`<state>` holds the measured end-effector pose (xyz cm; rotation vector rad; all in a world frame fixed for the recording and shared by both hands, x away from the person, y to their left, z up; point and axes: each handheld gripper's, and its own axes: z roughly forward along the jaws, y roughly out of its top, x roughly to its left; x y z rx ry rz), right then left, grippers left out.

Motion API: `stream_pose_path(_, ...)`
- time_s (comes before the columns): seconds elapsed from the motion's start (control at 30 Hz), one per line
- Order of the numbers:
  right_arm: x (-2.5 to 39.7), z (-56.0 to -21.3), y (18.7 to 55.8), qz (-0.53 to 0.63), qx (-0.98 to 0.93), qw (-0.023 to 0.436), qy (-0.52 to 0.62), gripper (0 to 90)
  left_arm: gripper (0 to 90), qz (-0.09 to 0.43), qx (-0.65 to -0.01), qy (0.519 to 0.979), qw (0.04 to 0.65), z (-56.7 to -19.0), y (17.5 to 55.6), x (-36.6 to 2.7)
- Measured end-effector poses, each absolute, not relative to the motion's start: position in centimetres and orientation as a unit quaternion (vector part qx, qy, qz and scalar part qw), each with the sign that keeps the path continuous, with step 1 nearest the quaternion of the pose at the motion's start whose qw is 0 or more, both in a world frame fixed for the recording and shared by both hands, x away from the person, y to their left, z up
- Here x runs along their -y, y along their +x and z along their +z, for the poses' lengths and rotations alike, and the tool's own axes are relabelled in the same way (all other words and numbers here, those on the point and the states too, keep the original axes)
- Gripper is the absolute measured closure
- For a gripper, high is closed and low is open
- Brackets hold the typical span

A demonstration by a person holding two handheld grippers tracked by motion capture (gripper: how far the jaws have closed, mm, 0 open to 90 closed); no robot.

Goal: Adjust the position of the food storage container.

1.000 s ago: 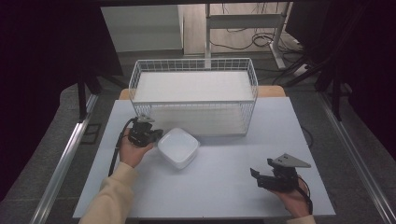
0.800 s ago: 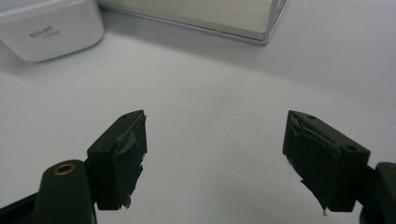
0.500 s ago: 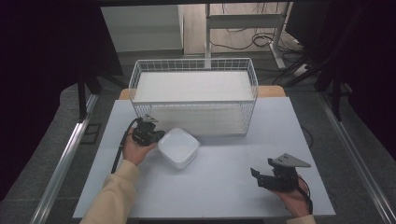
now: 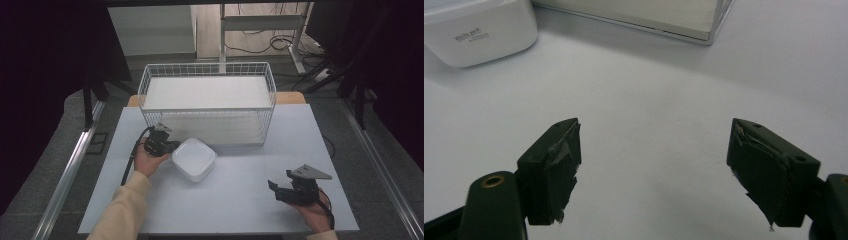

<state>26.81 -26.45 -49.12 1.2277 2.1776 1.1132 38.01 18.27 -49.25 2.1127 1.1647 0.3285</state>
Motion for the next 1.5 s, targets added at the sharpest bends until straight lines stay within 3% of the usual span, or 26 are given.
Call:
stream_pose_path(0.5,26.6,-49.2,26.9,0.397,-0.779,0.202,0.441,21.4,90.0,0.121,-0.438,0.819,0.351,-49.2,37.8,-17.2)
stream_pose_path(1.27,26.5,-49.2,26.8,0.396,-0.782,0.200,0.438,21.4,90.0,0.106,-0.363,0.859,0.346,-48.6,36.3,-9.8)
stream_pose_path(1.5,26.5,-49.2,26.8,0.395,-0.783,0.200,0.437,21.4,90.0,0.112,-0.365,0.854,0.353,-48.3,35.8,-9.3)
